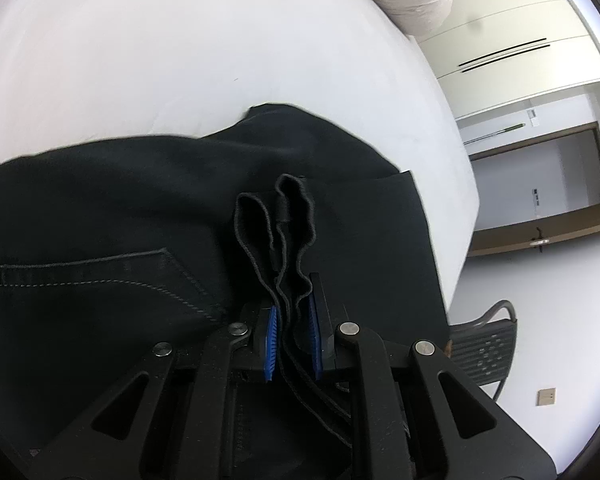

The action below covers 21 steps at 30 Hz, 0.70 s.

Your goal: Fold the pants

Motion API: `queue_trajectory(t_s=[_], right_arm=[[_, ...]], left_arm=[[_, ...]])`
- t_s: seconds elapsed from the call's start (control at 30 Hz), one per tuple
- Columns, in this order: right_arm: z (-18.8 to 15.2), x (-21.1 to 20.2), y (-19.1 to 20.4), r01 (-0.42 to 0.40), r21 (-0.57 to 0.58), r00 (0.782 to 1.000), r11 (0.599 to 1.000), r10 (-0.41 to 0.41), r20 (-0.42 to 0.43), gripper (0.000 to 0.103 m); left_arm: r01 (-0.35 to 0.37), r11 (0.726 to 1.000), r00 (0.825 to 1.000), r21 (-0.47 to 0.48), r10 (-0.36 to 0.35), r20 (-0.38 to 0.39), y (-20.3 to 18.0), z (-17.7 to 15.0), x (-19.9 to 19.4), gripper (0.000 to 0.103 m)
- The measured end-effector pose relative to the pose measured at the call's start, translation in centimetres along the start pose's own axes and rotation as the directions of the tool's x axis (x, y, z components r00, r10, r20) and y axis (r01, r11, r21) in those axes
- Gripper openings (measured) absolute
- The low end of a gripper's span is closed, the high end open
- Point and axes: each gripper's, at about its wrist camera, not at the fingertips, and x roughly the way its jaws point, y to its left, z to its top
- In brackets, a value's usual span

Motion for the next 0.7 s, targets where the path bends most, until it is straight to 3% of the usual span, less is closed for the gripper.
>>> queue_trajectory(t_s=[0.17,0.23,0.33,0.4,0.47,0.57,0.67,0.7], right_arm=[[-0.4,2.8,1.6,-0.06,-0.022,0.996,0.998,0.058,-0.07,0.008],[-0.5,2.6,1.1,-0.067,0.014,0.995,0.998,0.068,-0.068,0.015],[-0.8,1.8,-0.8,-0.117,0.077,0.991,0.99,0.121,-0.058,0.036],[-0.9,1.0,-2.5,-0.201,0.13,0.977,0.971,0.208,-0.043,0.039],[-1.4,0.5,-4.8,-0.319,0.219,0.943,0.922,0.333,-0.029,0.039],[-3.4,0.8,-10.6,-0.461,0.414,0.87,0.785,0.492,0.035,0.038],[-7.3,3.2,-17.5,-0.555,0.638,0.779,0.533,0.602,0.175,0.018],[-8.8,4.7,-20.7,-0.585,0.693,0.744,0.42,0.619,0.252,0.012]], left_arm=[[0.019,0.999,1.0,-0.033,-0.019,0.003,1.2,-0.3,1.1,0.013],[-0.002,1.0,1.0,-0.021,0.003,0.009,1.2,-0.5,0.6,0.014],[-0.099,0.995,0.995,0.023,0.098,0.034,0.3,-0.8,-0.7,0.014],[-0.191,0.981,0.98,0.043,0.188,0.065,0.4,-1.0,-1.9,0.014],[-0.252,0.966,0.964,0.063,0.245,0.101,-0.2,-1.1,-3.0,0.014],[-0.265,0.954,0.958,0.14,0.243,0.154,-3.3,-1.6,-3.1,0.014],[-0.232,0.944,0.967,0.235,0.196,0.164,-6.7,-2.5,-1.3,0.014],[-0.233,0.936,0.968,0.264,0.197,0.154,-7.5,-2.9,-0.3,0.014]])
